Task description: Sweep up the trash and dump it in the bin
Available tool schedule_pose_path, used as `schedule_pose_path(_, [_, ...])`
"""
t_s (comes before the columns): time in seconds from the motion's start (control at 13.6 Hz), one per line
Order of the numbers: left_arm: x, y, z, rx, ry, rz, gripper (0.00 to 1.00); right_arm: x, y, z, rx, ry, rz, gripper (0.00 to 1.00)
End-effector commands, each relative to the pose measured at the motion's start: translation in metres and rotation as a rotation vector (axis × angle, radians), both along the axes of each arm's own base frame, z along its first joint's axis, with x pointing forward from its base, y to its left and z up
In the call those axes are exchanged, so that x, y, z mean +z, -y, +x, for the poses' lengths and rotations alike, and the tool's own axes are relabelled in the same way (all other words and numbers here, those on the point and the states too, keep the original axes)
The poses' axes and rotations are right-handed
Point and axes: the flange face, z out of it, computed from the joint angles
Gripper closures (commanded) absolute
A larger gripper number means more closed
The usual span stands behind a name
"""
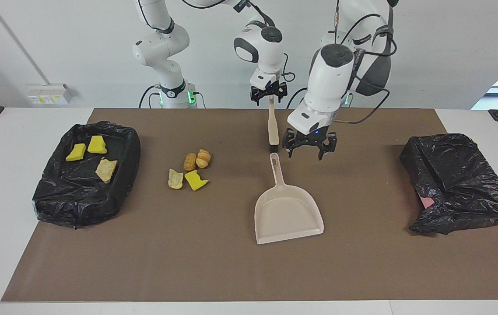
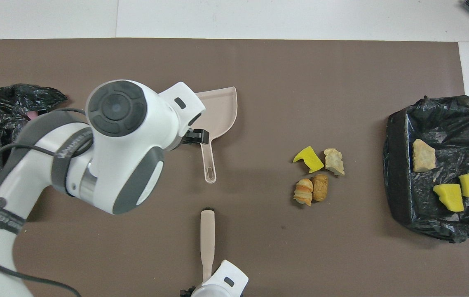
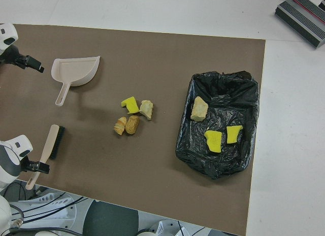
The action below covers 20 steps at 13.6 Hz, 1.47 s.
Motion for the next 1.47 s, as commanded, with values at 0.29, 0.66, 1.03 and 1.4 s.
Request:
schedule_pose_path(0.29, [-0.09,0.041,-0.052,-0.022,0.014,0.014,0.0,-0.012,-0.01,-0.011,-0.001,-0.012,0.018,0.0])
schedule_pose_path(0.66, [-0.094,0.032,-0.045,-0.008,0.027,0.004,0.0,-0.017,-0.006,-0.014,0.008,-0.015,0.004,0.44])
schedule_pose_path(1.03, [-0.108,0.032,-0.043,-0.011,0.01,0.018,0.03,-0.017,-0.002,-0.006,0.025,-0.015,-0.04,1.0])
schedule_pose_path(1.4, [-0.111,0.034,-0.04,-0.012,0.019,0.012,0.12,0.01,0.017,0.023,-0.016,0.017,-0.051,1.0])
